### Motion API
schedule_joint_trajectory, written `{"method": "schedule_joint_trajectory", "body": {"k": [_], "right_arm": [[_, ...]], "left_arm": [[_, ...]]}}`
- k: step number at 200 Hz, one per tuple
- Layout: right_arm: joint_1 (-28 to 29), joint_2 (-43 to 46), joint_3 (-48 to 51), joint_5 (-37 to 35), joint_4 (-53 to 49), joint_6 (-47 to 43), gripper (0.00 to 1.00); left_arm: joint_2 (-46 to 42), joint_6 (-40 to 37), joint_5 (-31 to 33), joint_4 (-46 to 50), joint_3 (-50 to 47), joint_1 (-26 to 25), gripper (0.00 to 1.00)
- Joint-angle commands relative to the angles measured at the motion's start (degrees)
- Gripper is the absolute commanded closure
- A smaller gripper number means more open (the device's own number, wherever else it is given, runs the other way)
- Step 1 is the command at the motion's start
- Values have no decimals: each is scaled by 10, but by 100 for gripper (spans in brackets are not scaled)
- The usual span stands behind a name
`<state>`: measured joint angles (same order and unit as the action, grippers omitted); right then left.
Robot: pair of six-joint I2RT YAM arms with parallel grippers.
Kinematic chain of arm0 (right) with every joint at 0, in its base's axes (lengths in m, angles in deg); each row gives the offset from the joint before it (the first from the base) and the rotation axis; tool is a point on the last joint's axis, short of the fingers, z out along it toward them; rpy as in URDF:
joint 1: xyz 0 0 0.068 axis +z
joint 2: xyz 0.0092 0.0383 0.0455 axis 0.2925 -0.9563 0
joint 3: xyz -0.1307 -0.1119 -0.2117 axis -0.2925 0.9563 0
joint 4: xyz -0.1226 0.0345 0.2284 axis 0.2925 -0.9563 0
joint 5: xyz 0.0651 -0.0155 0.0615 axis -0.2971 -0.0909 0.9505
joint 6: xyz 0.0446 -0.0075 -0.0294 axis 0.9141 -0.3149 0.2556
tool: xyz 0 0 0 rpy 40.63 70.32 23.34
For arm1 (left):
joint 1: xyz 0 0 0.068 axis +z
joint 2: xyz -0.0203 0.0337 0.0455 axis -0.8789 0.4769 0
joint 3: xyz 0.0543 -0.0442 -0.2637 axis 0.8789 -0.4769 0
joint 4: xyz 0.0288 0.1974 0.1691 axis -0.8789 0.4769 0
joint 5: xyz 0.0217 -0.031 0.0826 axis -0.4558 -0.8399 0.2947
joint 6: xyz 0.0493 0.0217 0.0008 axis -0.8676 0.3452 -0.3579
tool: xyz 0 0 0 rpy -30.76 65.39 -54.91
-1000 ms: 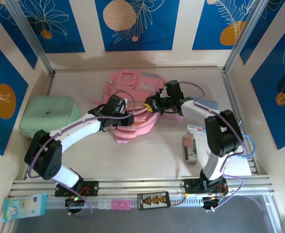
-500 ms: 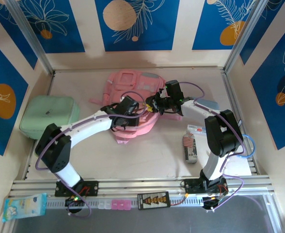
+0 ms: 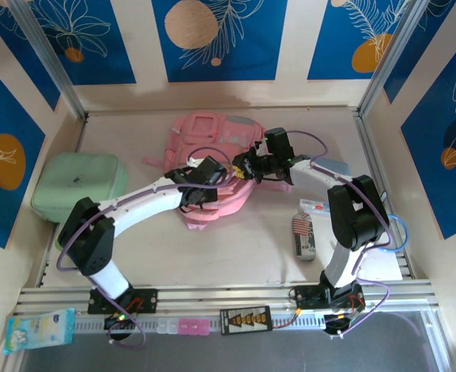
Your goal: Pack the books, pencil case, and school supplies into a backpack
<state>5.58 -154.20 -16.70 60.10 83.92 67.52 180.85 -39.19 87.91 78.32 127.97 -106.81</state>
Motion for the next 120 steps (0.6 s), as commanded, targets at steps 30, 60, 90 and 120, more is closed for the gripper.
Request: {"method": "schedule_joint_trajectory", "body": {"k": [30, 60, 90, 120], "right_arm": [[-4, 20, 2, 11, 12, -6, 80], [-4, 20, 3, 11, 13, -6, 80], [-4, 21, 3, 11, 13, -5, 80], [-4, 21, 4, 11, 14, -5, 80]], "left_arm": [[-18, -19, -8, -12, -3, 2, 70], [0, -39, -25, -11, 3, 10, 78], [11, -50, -25, -7, 8, 12, 80], [16, -67, -17, 1, 14, 13, 72]]}}
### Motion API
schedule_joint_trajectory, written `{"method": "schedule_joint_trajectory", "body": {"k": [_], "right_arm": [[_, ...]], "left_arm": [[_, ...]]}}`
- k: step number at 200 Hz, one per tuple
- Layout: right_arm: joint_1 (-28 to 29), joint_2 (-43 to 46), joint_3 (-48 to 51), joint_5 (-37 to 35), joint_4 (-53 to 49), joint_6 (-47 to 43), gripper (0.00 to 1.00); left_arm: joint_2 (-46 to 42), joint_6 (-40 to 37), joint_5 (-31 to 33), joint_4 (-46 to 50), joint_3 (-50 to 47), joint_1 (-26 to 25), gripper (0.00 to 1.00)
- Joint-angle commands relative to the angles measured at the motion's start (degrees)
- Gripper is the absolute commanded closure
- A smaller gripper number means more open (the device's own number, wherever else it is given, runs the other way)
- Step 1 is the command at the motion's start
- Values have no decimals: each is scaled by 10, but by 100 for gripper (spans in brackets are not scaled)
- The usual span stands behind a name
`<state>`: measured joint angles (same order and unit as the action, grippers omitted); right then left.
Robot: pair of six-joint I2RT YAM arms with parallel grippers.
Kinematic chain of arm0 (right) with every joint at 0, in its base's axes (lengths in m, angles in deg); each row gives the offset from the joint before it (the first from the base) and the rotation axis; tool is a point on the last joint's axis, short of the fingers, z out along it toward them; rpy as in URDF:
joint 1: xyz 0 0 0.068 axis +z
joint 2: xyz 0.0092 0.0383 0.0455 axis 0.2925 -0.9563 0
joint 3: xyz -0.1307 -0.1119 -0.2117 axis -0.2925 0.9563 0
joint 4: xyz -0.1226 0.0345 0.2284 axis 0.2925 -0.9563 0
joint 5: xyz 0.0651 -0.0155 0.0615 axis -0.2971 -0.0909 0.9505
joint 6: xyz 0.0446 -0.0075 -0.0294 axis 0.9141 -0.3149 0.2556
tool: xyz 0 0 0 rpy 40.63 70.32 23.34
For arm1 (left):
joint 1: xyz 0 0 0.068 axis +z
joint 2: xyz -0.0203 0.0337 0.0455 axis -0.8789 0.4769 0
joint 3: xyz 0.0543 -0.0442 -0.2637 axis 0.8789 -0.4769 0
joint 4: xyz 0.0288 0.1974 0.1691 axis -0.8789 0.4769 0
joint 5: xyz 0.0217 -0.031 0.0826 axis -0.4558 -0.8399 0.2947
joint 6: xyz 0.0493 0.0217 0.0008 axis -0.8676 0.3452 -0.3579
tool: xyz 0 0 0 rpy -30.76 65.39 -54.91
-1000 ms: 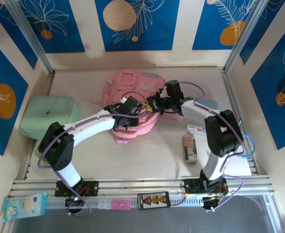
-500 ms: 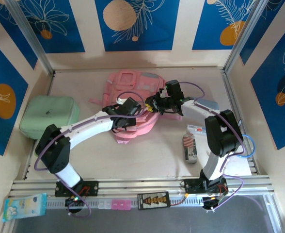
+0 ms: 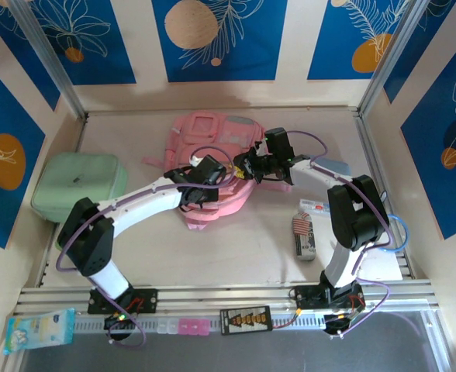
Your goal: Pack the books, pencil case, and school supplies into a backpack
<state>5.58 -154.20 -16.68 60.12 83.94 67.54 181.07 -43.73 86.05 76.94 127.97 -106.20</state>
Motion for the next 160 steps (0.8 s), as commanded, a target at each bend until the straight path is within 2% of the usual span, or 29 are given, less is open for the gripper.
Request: {"method": "schedule_joint_trajectory", "body": {"k": [1, 29, 84, 125, 144, 160], "right_arm": [[-4, 20, 4, 11, 13, -5, 80], [-4, 20, 4, 11, 15, -4, 80], [-6, 21, 5, 9, 12, -5, 80], [-8, 20, 9, 7, 12, -3, 80], [-8, 20, 9, 8, 13, -2, 80], [-8, 22, 11, 7, 13, -2, 81]], "left_arm": [[14, -22, 1, 16, 14, 7, 72], [28, -35, -6, 21, 19, 8, 70], [-2, -44, 1, 29, 23, 11, 82], [-36, -42, -99, -26, -20, 43, 88], [-33, -39, -115, -36, -32, 52, 97], [-26, -39, -126, -37, -36, 57, 100]]}}
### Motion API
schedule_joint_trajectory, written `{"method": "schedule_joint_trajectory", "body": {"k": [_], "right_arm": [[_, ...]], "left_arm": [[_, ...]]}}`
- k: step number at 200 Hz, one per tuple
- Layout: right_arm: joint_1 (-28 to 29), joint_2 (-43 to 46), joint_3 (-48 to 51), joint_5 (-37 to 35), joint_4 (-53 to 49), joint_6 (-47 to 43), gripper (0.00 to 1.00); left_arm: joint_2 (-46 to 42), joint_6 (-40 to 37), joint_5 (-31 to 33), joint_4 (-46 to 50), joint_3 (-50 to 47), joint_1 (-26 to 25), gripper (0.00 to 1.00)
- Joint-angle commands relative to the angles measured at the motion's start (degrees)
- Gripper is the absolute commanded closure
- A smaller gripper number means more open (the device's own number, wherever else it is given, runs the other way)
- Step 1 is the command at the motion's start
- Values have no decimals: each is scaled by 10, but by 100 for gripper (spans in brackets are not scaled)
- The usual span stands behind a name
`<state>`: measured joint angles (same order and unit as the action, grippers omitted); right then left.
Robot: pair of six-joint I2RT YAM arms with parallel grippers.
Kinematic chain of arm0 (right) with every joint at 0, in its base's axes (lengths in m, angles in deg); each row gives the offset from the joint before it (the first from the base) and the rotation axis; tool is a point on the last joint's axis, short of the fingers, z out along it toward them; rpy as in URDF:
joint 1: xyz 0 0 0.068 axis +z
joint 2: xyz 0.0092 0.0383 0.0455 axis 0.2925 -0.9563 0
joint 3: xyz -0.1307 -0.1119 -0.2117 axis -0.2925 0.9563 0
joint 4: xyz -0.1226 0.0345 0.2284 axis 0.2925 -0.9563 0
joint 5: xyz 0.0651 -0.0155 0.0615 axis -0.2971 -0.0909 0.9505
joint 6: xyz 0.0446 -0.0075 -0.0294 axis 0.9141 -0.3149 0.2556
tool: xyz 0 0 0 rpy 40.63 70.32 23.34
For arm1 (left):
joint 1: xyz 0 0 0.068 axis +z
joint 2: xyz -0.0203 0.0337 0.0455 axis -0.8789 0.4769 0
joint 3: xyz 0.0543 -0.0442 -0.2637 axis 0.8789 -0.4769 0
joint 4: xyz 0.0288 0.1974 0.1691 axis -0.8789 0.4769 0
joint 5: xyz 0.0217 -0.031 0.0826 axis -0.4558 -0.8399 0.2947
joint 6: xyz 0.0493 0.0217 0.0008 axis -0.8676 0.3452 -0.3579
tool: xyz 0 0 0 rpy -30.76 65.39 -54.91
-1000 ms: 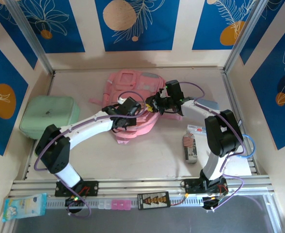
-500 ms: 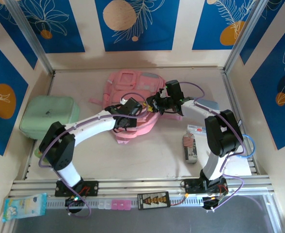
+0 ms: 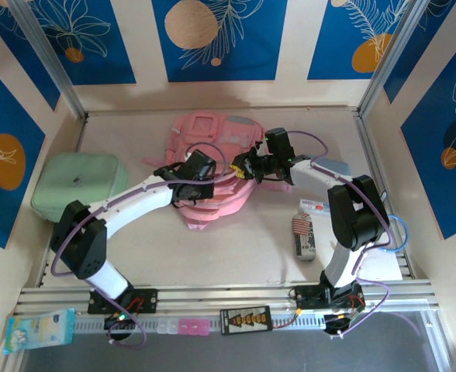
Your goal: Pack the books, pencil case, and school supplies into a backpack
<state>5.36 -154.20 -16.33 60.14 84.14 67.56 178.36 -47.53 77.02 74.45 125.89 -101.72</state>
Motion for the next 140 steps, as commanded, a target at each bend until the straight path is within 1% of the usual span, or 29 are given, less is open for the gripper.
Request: {"method": "schedule_joint_trajectory", "body": {"k": [1, 26, 44, 56, 79, 96, 117, 126, 140], "right_arm": [[-5, 21, 7, 7, 11, -2, 81], [-7, 24, 9, 6, 8, -4, 82], [-12, 27, 13, 3, 5, -5, 83], [-18, 31, 20, 0, 5, -8, 85], [-39, 42, 32, -3, -3, -37, 91], [-63, 50, 43, -4, -9, -57, 91], [-95, 56, 56, 6, -5, -71, 91], [-107, 59, 57, 12, -4, -78, 91], [-118, 60, 54, 23, -12, -87, 89]], "left_arm": [[2, 0, -36, -12, -15, 13, 100], [5, -9, -42, -9, -15, 18, 100], [-2, -30, -54, -2, -15, 28, 100], [-13, -53, -71, 3, -19, 41, 100], [-39, -88, -109, 8, -41, 75, 100], [-56, -112, -106, 4, -66, 97, 100], [-69, -150, -106, -32, -97, 115, 100], [-69, -166, -120, -45, -95, 116, 100], [-62, -185, -160, -64, -79, 117, 100]]}}
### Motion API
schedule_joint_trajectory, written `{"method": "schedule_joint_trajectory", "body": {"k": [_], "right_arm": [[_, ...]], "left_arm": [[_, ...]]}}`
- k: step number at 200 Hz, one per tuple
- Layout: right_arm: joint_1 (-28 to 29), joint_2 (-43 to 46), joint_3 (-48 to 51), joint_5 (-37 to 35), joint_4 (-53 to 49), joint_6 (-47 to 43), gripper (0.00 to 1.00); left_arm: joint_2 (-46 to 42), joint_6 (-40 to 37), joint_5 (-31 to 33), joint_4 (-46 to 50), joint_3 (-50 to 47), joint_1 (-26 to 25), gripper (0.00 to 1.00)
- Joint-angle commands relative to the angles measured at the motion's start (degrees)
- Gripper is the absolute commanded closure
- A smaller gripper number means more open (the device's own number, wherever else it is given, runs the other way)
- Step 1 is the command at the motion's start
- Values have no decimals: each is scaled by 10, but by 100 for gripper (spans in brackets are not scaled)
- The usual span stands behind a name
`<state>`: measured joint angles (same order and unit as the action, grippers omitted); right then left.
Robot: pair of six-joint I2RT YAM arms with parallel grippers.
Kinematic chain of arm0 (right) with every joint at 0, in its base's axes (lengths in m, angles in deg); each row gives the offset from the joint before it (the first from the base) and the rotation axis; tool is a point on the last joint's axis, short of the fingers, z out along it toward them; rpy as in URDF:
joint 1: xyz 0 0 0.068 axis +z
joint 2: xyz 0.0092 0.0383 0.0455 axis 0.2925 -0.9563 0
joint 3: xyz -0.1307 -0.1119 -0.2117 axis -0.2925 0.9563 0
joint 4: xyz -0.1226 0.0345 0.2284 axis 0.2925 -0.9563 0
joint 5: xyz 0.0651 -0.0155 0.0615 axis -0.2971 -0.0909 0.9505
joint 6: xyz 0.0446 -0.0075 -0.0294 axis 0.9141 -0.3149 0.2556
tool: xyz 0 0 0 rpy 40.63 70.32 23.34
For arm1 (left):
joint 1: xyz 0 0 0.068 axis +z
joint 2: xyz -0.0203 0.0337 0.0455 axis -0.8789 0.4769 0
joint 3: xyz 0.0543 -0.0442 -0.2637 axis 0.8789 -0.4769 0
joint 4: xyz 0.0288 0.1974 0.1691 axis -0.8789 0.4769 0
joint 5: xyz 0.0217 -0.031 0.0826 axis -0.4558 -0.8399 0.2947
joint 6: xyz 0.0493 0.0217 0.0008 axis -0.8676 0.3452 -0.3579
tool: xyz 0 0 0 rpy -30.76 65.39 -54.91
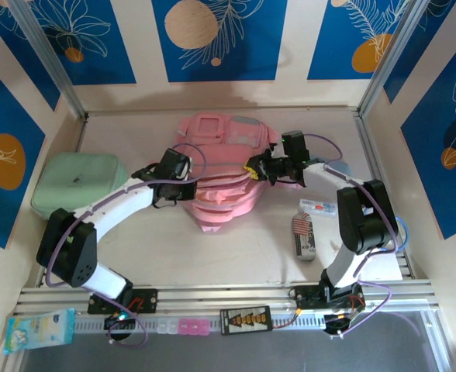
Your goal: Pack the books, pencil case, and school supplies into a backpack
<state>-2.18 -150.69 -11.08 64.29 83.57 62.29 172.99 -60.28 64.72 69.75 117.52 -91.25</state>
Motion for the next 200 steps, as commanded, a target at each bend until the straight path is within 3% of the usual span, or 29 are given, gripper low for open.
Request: {"method": "schedule_joint_trajectory", "body": {"k": [1, 34, 60, 75, 125, 200], "right_arm": [[-43, 25, 1, -18, -7, -35, 89], [-39, 62, 56, 7, 74, 19, 69], [-25, 102, 95, -4, 109, 107, 47], [-6, 128, 111, -38, 94, 141, 40], [52, 187, 116, -172, -5, 162, 38], [91, 101, 71, -217, 7, 183, 42]], "left_arm": [[-8, -58, -40, -18, 6, 11, 100], [-2, -79, -103, -64, 39, -16, 100], [8, -82, -88, -82, 68, -67, 100], [18, -70, -84, -99, 74, -87, 100], [51, -54, -94, -128, 75, -120, 100], [61, -54, -109, -132, 71, -124, 100]]}}
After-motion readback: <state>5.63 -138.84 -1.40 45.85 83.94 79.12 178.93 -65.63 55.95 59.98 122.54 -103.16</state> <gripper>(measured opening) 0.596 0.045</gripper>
